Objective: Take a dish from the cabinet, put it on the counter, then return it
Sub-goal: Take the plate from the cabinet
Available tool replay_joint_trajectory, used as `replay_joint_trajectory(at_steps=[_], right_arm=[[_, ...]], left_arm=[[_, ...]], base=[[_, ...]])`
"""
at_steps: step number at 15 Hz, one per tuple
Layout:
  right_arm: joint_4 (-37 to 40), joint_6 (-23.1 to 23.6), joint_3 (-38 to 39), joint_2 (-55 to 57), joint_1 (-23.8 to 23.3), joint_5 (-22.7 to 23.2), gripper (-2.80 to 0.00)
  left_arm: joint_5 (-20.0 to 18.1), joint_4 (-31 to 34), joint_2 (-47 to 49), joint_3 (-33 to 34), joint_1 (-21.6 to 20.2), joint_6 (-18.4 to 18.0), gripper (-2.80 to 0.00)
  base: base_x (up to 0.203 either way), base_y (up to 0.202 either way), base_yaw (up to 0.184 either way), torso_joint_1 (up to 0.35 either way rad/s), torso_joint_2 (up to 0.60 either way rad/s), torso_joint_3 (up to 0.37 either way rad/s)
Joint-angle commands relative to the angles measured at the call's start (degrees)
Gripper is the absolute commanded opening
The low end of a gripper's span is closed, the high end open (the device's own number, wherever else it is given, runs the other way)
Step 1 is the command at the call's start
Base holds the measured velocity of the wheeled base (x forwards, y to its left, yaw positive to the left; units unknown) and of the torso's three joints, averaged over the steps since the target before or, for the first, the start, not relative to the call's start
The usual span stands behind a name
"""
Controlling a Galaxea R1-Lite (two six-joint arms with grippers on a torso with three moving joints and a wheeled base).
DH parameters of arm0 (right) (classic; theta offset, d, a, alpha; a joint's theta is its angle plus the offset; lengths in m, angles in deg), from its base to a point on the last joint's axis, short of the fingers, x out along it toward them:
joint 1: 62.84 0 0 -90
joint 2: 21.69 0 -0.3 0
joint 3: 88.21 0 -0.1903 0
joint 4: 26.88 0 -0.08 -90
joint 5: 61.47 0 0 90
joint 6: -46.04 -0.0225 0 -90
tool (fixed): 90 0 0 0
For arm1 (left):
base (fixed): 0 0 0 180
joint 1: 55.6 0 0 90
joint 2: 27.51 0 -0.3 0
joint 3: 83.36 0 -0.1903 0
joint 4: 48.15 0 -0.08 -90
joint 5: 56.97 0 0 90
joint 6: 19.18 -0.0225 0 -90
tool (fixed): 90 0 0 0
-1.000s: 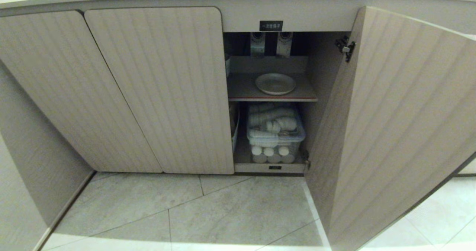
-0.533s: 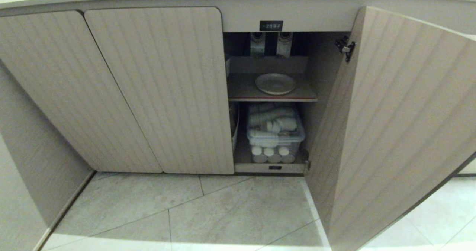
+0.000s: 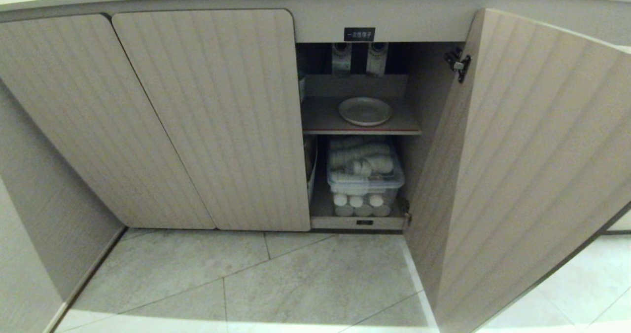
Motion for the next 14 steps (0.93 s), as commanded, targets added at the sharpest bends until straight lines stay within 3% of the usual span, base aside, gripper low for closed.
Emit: replay_joint_trajectory(at_steps=[1, 10, 14], right_arm=[[-0.05, 0.0, 0.0, 0.07, 0.01, 0.02, -2.8], [-0.05, 0.0, 0.0, 0.07, 0.01, 0.02, -2.8], [-0.05, 0.0, 0.0, 0.07, 0.01, 0.04, -2.8]], left_arm=[[0.0, -0.01, -0.02, 0.0, 0.0, 0.04, -2.8], [0.0, -0.01, -0.02, 0.0, 0.0, 0.04, -2.8], [0.0, -0.01, -0.02, 0.0, 0.0, 0.04, -2.8]], base=[[0.0, 0.0, 0.0, 0.0, 0.0, 0.0], [0.0, 0.0, 0.0, 0.0, 0.0, 0.0], [-0.002, 0.151, -0.002, 0.002, 0.0, 0.004]])
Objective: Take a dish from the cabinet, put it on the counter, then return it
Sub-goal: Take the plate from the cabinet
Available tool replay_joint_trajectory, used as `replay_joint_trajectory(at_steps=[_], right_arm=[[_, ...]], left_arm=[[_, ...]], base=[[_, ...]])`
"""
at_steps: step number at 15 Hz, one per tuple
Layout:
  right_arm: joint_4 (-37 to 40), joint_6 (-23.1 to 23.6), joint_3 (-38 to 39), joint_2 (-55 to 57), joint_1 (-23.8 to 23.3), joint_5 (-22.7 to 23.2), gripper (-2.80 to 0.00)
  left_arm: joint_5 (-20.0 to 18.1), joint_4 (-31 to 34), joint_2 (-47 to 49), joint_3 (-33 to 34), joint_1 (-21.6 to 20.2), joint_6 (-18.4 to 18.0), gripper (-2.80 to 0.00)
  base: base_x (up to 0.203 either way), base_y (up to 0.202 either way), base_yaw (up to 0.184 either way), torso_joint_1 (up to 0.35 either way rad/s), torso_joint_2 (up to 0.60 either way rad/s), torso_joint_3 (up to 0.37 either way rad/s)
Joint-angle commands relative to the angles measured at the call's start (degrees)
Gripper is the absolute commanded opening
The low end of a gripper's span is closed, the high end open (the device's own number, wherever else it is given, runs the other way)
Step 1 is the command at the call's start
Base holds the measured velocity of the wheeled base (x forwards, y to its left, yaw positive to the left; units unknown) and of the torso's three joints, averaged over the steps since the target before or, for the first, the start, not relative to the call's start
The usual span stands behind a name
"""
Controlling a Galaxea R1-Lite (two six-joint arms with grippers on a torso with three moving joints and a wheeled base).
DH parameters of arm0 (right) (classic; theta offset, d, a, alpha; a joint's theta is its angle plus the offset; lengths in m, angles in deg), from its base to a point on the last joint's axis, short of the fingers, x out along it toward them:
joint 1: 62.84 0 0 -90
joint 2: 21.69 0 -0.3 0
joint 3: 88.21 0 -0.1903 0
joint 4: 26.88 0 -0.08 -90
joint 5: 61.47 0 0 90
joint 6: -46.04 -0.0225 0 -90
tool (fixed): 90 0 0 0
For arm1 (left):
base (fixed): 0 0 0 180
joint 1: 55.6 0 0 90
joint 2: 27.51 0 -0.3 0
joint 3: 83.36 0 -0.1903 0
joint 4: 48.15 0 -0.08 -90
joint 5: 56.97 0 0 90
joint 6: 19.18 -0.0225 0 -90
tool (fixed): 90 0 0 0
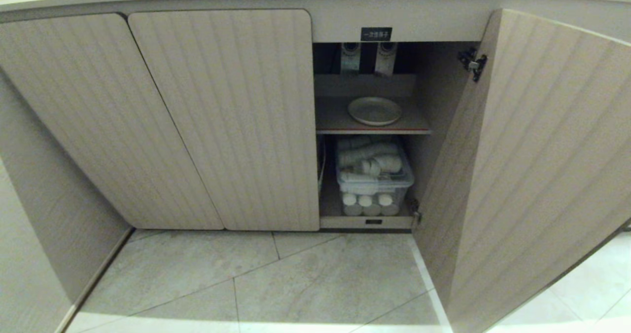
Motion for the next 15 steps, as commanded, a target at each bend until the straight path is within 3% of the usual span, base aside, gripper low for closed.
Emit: replay_joint_trajectory(at_steps=[1, 9, 15], right_arm=[[-0.03, -0.02, 0.0, 0.07, 0.01, -0.03, -2.8], [-0.03, 0.0, 0.0, 0.07, 0.01, -0.03, -2.8], [-0.03, 0.0, 0.0, 0.07, 0.01, -0.03, -2.8]], left_arm=[[0.0, 0.0, -0.02, 0.0, 0.0, 0.04, -2.8], [0.0, 0.0, -0.02, 0.0, 0.0, -0.05, -2.8], [0.0, 0.0, -0.02, 0.0, 0.0, -0.05, -2.8]], base=[[0.0, 0.197, -0.001, 0.004, 0.01, 0.006], [0.0, 0.182, -0.002, 0.003, 0.0, 0.002], [0.0, 0.012, 0.001, 0.001, 0.0, 0.0]])
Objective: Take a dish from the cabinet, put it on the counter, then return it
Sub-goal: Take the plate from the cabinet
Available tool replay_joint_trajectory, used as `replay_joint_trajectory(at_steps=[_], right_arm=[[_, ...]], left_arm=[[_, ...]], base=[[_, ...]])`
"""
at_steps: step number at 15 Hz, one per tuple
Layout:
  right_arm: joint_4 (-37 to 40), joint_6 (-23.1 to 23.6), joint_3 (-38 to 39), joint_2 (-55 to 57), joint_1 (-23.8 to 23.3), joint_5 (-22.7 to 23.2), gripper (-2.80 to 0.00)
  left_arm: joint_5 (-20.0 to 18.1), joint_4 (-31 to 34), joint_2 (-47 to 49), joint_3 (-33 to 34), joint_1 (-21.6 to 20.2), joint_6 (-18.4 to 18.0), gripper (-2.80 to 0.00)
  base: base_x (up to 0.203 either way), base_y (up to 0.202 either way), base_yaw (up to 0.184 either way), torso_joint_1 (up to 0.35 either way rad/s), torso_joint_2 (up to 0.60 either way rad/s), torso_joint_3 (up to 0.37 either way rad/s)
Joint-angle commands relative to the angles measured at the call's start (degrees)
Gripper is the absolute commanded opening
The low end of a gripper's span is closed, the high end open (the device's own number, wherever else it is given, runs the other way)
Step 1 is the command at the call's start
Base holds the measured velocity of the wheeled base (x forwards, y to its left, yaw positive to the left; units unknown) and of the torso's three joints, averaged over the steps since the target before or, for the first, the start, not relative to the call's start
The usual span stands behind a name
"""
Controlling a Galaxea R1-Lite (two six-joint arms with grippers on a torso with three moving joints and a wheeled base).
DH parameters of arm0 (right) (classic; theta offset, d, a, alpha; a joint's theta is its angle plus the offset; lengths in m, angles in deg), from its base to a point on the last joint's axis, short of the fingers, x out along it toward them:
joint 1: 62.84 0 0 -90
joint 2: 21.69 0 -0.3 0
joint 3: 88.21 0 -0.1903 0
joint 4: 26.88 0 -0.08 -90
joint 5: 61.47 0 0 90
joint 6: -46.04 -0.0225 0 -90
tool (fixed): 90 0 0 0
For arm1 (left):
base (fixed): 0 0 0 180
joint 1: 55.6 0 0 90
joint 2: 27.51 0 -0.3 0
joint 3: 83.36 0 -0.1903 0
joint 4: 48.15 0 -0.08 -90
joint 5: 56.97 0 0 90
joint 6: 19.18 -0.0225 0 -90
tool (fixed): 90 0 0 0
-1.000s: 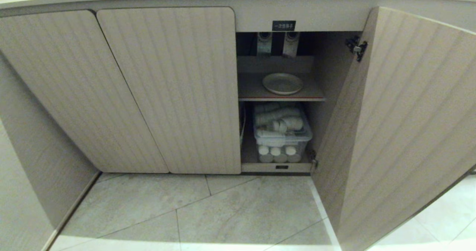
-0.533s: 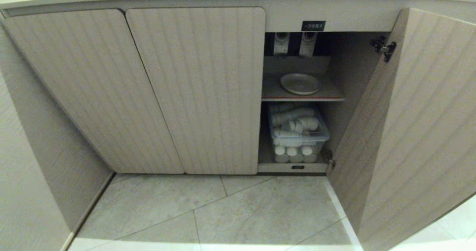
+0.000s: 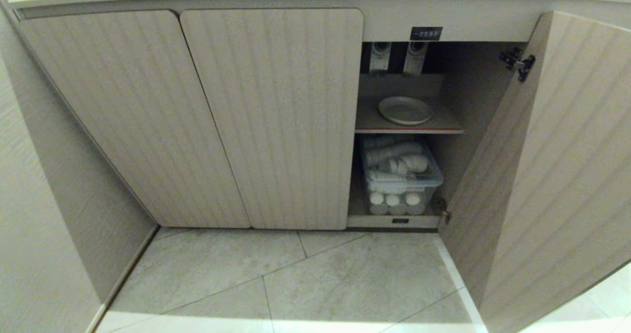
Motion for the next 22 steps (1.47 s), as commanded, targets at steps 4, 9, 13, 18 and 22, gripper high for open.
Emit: replay_joint_trajectory(at_steps=[4, 9, 13, 18, 22], right_arm=[[-0.02, 0.0, 0.0, 0.07, 0.01, -0.03, -2.8], [-0.02, 0.0, 0.0, 0.07, 0.01, -0.03, -2.8], [-0.02, 0.0, 0.0, 0.07, 0.01, -0.03, -2.8], [-0.02, 0.0, 0.0, 0.07, 0.01, -0.03, -2.8], [-0.02, 0.0, 0.0, 0.07, 0.01, -0.03, -2.8]], left_arm=[[0.09, 0.0, -0.02, 0.0, -0.02, 0.0, -2.8], [0.0, 0.0, -0.02, 0.0, -0.02, 0.09, -2.8], [0.0, 0.0, -0.02, 0.0, -0.02, 0.0, -2.8], [0.0, 0.0, -0.02, 0.0, -0.02, -0.09, -2.8], [0.0, 0.0, -0.02, 0.0, -0.02, -0.13, -2.8]], base=[[0.0, 0.0, 0.0, 0.0, 0.0, 0.0], [0.0, 0.0, 0.0, 0.0, 0.0, 0.0], [0.0, 0.0, 0.0, 0.0, 0.0, 0.0], [0.02, 0.0, 0.0, 0.001, 0.0, 0.001], [0.194, 0.0, 0.0, 0.0, 0.0, 0.005]])
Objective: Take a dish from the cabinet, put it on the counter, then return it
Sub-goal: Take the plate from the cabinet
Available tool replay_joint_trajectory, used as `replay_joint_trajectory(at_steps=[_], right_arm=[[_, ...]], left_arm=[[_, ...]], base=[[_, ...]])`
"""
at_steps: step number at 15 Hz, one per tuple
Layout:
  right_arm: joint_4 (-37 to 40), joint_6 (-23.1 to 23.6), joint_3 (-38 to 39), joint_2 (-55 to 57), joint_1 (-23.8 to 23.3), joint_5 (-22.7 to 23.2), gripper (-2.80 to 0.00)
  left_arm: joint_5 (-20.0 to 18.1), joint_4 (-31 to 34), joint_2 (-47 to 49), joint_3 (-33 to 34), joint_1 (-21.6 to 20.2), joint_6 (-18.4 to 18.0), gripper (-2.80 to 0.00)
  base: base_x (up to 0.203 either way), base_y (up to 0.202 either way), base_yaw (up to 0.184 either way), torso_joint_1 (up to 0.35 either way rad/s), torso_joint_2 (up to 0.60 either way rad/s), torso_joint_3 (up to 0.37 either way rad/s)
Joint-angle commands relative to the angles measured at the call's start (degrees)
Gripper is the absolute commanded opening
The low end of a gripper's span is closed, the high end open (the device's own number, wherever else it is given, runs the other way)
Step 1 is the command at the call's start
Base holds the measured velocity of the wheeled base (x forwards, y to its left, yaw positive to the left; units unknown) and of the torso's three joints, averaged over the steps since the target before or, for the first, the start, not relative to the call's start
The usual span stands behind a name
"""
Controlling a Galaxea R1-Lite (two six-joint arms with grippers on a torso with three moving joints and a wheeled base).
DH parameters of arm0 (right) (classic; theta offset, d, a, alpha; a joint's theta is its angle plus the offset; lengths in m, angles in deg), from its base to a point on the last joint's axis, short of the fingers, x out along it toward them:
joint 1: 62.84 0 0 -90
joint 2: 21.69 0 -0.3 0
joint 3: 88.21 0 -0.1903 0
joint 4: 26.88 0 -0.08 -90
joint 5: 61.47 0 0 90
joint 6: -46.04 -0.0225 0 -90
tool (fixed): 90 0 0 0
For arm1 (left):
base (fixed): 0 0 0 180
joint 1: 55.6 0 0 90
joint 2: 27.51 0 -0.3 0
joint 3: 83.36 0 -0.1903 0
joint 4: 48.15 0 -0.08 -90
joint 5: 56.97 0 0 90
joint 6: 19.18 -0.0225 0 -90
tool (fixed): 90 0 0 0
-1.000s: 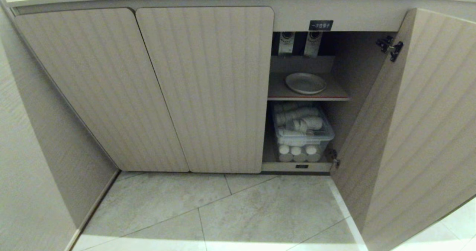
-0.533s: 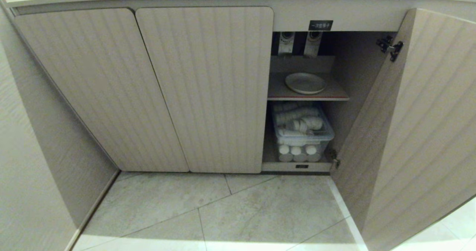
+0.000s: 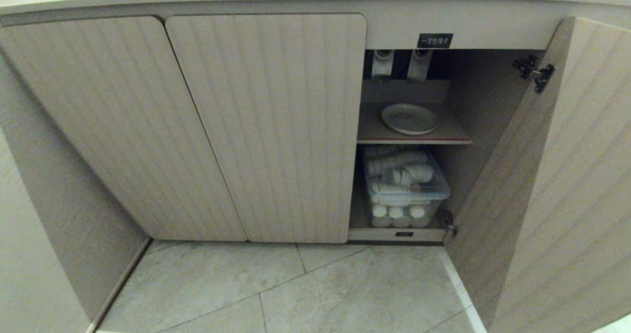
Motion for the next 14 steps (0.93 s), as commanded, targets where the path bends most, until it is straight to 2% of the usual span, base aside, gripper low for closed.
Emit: replay_joint_trajectory(at_steps=[1, 14], right_arm=[[-0.05, -0.03, 0.0, 0.07, 0.01, -0.03, -2.8], [-0.05, -0.03, 0.0, 0.07, 0.01, -0.03, -2.8]], left_arm=[[0.0, 0.02, -0.02, 0.0, 0.0, 0.04, -2.8], [0.09, 0.06, -0.02, 0.0, 0.0, -0.02, -2.8]], base=[[0.199, 0.0, 0.001, -0.001, 0.0, -0.004], [0.198, 0.0, 0.0, 0.002, 0.0, 0.002]])
